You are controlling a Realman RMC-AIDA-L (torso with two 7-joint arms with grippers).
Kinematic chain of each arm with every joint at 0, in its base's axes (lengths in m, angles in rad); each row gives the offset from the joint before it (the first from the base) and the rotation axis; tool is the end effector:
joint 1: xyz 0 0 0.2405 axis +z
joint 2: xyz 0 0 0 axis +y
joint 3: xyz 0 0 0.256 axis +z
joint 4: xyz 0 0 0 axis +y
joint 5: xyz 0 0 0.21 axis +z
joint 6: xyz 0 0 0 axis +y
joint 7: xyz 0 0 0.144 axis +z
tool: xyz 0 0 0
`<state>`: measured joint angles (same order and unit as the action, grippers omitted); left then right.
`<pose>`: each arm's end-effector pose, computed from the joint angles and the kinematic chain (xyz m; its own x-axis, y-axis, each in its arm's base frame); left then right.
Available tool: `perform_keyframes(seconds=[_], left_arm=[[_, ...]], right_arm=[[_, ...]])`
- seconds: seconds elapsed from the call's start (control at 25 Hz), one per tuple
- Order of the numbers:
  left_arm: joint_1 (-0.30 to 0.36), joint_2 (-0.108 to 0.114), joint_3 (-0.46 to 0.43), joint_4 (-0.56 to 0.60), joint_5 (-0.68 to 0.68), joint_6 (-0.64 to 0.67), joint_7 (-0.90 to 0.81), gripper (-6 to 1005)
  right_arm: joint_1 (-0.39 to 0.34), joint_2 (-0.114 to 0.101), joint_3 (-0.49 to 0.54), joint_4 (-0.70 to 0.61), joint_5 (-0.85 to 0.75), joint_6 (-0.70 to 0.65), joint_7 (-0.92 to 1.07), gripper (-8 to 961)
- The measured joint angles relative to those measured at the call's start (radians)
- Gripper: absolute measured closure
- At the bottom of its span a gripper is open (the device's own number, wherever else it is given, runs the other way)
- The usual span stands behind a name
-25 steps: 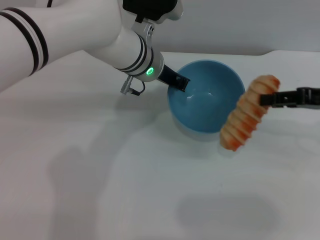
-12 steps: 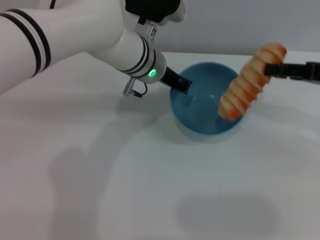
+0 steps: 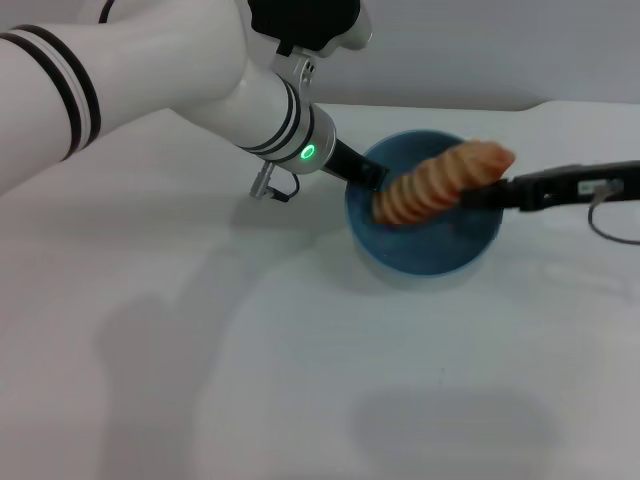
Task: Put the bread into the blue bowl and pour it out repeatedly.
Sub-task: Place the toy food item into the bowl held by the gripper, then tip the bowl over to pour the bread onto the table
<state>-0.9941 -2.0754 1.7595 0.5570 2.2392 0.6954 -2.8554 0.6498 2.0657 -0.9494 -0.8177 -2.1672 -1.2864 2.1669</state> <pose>-0.1536 0.4290 -0.1115 0.6670 0.7353 0.1198 0.6819 -0.5378 -0.4957 0.2284 0.3895 -0.0047 0.6082 -0.7238 -0.3259 -0.7908 -0.5883 -0.1691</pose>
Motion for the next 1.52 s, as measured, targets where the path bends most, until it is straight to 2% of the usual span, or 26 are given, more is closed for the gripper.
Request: perform_keyframes(seconds=[0.08,0.28,0.36,0.4,0.56,0.76,0.88,0.92,1.08,1.24,1.4,1.48,1.52], left_arm=[[0.0,0.0,0.0,0.0,-0.001,-0.001,0.0,1000],[0.0,0.003,0.0,-0.001,-0.001,-0.004,0.001,1000],[-0.001,0.003,0.0,-0.001,-0.001,-0.005,0.001,1000],[-0.003,0.003,0.0,-0.003,-0.001,-0.007,0.001,1000],[-0.007,0.005,0.0,-0.005,-0.001,-0.011,0.001,1000],[-0.008,0.005,0.0,-0.009,-0.001,-0.018,0.001,1000],[-0.006,0.005,-0.001,-0.011,-0.001,-0.022,0.001,1000],[-0.002,0.005,-0.001,-0.011,-0.001,-0.034,0.001,1000],[0.003,0.004,0.003,-0.011,0.0,-0.068,0.001,999],[0.009,0.003,0.024,0.005,0.003,-0.106,0.001,998],[0.005,0.0,0.111,0.019,0.0,-0.184,0.001,999],[-0.001,-0.001,0.14,0.028,0.0,-0.225,0.001,999],[-0.004,-0.002,0.152,0.034,0.0,-0.246,0.001,999]], right_arm=[[0.002,-0.003,-0.042,-0.024,-0.048,-0.021,0.008,399],[-0.003,-0.008,-0.04,-0.054,-0.132,-0.057,0.038,401],[-0.005,-0.018,-0.034,-0.059,-0.14,-0.087,0.045,401],[-0.008,-0.031,-0.018,-0.062,-0.139,-0.129,0.048,402],[-0.018,-0.043,0.022,-0.076,-0.14,-0.153,0.056,402],[-0.064,-0.025,0.075,-0.17,-0.112,-0.171,0.053,401],[-0.074,-0.023,0.126,-0.202,-0.073,-0.205,0.048,401],[-0.081,-0.024,0.174,-0.205,-0.042,-0.214,0.023,401],[-0.111,-0.019,0.248,-0.204,0.02,-0.185,-0.061,402],[-0.191,-0.008,0.336,-0.179,0.134,-0.066,-0.185,402],[-0.239,-0.001,0.363,-0.153,0.188,-0.007,-0.275,401],[-0.271,0.001,0.38,-0.1,0.264,0.032,-0.353,401],[-0.299,0.0,0.401,-0.033,0.361,0.056,-0.441,401]])
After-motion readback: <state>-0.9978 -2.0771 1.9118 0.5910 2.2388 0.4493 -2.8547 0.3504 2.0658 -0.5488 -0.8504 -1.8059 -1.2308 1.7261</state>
